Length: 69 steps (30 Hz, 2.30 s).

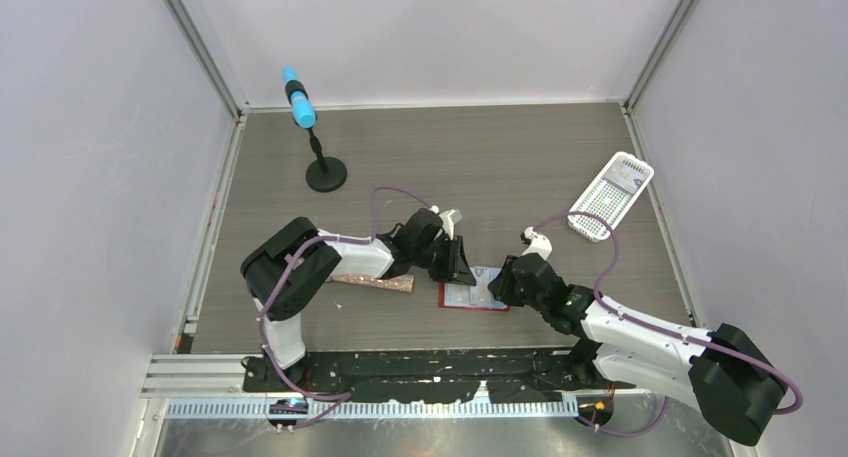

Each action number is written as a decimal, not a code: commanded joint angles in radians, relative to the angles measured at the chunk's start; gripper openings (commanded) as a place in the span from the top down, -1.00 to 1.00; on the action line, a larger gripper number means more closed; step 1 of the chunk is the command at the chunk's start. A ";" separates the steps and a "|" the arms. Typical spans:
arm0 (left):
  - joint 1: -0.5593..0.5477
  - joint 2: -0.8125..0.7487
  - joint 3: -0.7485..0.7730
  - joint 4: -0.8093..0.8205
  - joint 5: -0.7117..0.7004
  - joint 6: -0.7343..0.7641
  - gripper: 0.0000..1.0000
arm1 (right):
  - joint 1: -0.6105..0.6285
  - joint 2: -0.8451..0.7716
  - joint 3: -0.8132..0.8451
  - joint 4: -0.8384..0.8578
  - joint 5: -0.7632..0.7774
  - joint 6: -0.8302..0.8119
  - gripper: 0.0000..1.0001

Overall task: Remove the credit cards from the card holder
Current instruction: Remove the credit card from the card holder.

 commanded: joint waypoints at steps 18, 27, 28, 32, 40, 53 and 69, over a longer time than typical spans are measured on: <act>0.001 0.014 -0.014 0.115 0.052 -0.069 0.52 | -0.010 -0.007 -0.020 -0.004 0.005 0.002 0.46; 0.001 0.023 -0.022 0.141 0.057 -0.091 0.50 | -0.010 0.004 -0.025 0.007 0.000 0.004 0.47; 0.001 0.023 -0.026 0.146 0.056 -0.096 0.56 | -0.010 0.004 -0.026 0.006 0.000 0.006 0.47; 0.003 0.017 -0.033 0.165 0.063 -0.124 0.91 | -0.012 0.003 -0.030 0.006 0.002 0.008 0.47; 0.031 -0.025 -0.067 0.169 0.061 -0.138 1.00 | -0.024 -0.005 -0.048 0.007 0.005 0.012 0.48; 0.094 -0.091 -0.114 0.116 0.055 -0.079 1.00 | -0.044 -0.022 -0.053 0.002 -0.003 0.004 0.48; 0.114 -0.372 -0.068 -0.295 0.013 0.187 1.00 | -0.084 -0.307 0.127 -0.143 -0.133 -0.293 0.38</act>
